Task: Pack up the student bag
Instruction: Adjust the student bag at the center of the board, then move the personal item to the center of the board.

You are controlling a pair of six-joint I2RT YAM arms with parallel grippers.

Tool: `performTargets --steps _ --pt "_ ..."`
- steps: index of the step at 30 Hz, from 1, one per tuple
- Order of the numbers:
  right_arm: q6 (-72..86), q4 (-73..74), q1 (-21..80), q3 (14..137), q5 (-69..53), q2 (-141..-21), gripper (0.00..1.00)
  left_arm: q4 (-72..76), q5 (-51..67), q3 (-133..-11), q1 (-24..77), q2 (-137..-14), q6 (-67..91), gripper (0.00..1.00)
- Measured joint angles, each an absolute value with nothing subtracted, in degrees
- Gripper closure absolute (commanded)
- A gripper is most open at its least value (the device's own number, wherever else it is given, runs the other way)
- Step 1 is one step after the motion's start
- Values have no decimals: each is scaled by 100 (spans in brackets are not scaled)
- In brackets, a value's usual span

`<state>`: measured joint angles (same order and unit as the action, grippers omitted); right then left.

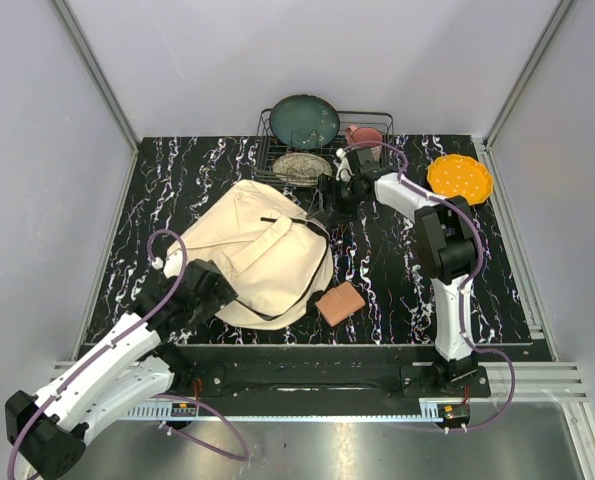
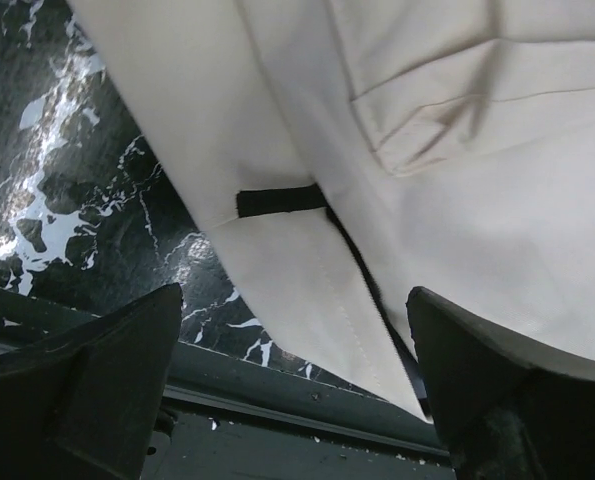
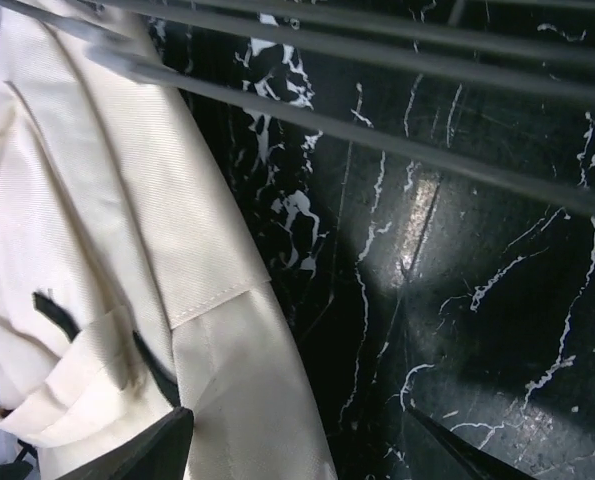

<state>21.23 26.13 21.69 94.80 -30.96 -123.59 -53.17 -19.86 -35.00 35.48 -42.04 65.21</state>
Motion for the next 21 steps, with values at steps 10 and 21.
performTargets --steps 10,21 --pt "2335 2161 2088 7950 -2571 -11526 0 -4925 -1861 -3092 3336 -4176 6796 1" --pt "3701 1271 1806 5037 -1747 -8055 5 -4316 -1772 -2936 3033 -4248 6689 1"
